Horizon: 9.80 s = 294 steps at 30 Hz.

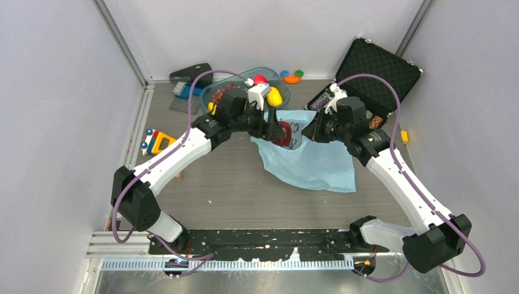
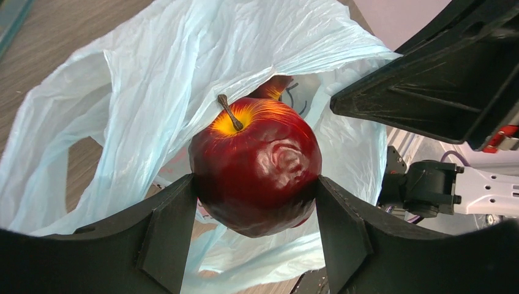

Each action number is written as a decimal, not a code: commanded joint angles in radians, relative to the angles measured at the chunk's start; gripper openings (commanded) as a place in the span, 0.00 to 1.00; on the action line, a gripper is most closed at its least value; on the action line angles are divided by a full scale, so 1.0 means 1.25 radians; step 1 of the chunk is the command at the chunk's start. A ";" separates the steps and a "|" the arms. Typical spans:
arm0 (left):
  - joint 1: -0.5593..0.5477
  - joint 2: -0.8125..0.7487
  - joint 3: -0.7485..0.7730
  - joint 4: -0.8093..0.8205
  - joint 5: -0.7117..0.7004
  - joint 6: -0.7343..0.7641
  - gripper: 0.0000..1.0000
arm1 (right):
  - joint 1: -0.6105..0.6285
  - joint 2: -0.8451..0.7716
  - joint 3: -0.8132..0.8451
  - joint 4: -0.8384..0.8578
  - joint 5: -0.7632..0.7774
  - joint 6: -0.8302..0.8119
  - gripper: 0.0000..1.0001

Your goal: Place the fake fruits into the plastic bag and tie a complex knot

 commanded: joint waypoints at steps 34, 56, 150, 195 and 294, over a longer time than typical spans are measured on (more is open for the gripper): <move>-0.083 0.099 -0.009 0.070 0.052 -0.035 0.87 | -0.002 -0.005 -0.012 0.054 -0.007 0.014 0.05; -0.010 -0.127 0.124 -0.156 -0.068 0.181 0.99 | -0.002 -0.009 -0.023 0.056 0.010 0.010 0.05; 0.361 0.117 0.131 -0.269 -0.448 0.132 0.86 | -0.002 -0.040 -0.067 0.074 -0.011 -0.007 0.05; 0.334 0.461 0.452 -0.400 -0.381 0.143 0.04 | -0.002 -0.028 -0.046 0.055 0.012 -0.006 0.05; -0.159 0.205 -0.078 0.409 0.001 -0.164 0.15 | -0.002 -0.028 -0.066 0.090 -0.017 0.012 0.05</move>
